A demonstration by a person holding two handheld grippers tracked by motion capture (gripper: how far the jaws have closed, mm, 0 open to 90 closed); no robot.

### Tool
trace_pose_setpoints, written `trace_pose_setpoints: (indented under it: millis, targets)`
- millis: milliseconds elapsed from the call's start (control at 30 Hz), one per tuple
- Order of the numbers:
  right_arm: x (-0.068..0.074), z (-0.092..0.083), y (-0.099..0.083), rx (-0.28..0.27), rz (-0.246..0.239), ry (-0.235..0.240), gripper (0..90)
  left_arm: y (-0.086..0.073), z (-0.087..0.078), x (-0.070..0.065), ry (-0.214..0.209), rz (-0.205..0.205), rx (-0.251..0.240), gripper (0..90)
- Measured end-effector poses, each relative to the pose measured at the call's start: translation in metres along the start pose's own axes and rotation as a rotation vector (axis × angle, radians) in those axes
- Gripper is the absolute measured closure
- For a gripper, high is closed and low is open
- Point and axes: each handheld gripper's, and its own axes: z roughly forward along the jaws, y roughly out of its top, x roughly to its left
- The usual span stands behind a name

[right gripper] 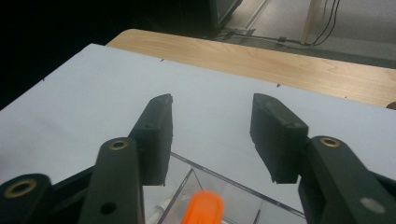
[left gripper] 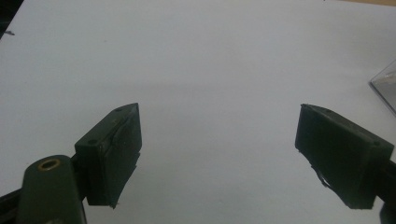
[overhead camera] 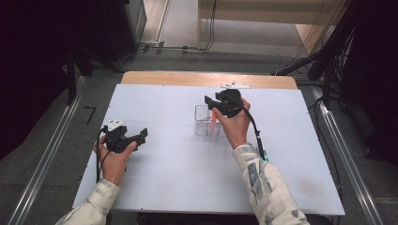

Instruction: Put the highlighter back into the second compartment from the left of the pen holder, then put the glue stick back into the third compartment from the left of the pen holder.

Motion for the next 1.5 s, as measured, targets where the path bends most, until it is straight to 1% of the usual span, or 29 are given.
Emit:
trace_pose_setpoints:
  millis: [67, 167, 333, 433, 567, 600, 733, 967, 1100, 1400, 1500]
  targets:
    - [-0.002, -0.002, -0.001, -0.003, -0.001, -0.011, 42.6, 0.0, 0.0, 0.0, -0.001, 0.0, 0.0, 15.4]
    - [-0.005, -0.008, -0.003, -0.017, 0.009, -0.009, 40.3, 0.0, 0.0, 0.0, 0.0, 0.0, 0.0, 15.4]
    - [-0.011, -0.019, -0.008, -0.036, 0.007, -0.019, 36.2, 0.0, 0.0, -0.001, 0.0, 0.004, 0.003, 15.4]
    - [-0.014, -0.025, -0.011, -0.031, 0.011, -0.027, 33.0, 0.0, 0.0, -0.001, 0.0, 0.004, 0.003, 15.4]
    - [-0.017, -0.034, -0.019, -0.025, 0.0, -0.035, 28.7, 0.0, 0.0, -0.001, 0.0, 0.004, 0.003, 15.4]
    - [-0.018, -0.036, -0.021, -0.02, 0.005, -0.031, 27.7, 0.0, 0.0, -0.001, 0.0, 0.004, 0.004, 15.4]
    - [-0.027, -0.049, -0.028, -0.029, 0.027, -0.026, 25.7, 0.0, 0.0, -0.001, -0.001, 0.004, 0.004, 15.4]
    - [-0.046, -0.072, -0.043, -0.035, 0.033, -0.081, 24.5, 0.0, 0.0, -0.002, 0.0, 0.009, 0.003, 15.4]
    - [-0.056, -0.082, -0.053, -0.031, 0.032, -0.11, 24.5, 0.0, 0.0, -0.003, 0.0, 0.008, 0.003, 15.4]
    - [-0.071, -0.101, -0.077, -0.036, 0.044, -0.17, 23.3, 0.0, 0.001, -0.004, 0.001, 0.009, 0.003, 15.4]
    - [-0.075, -0.106, -0.085, -0.027, 0.045, -0.188, 22.4, 0.0, 0.001, -0.004, -0.001, 0.012, 0.006, 15.4]
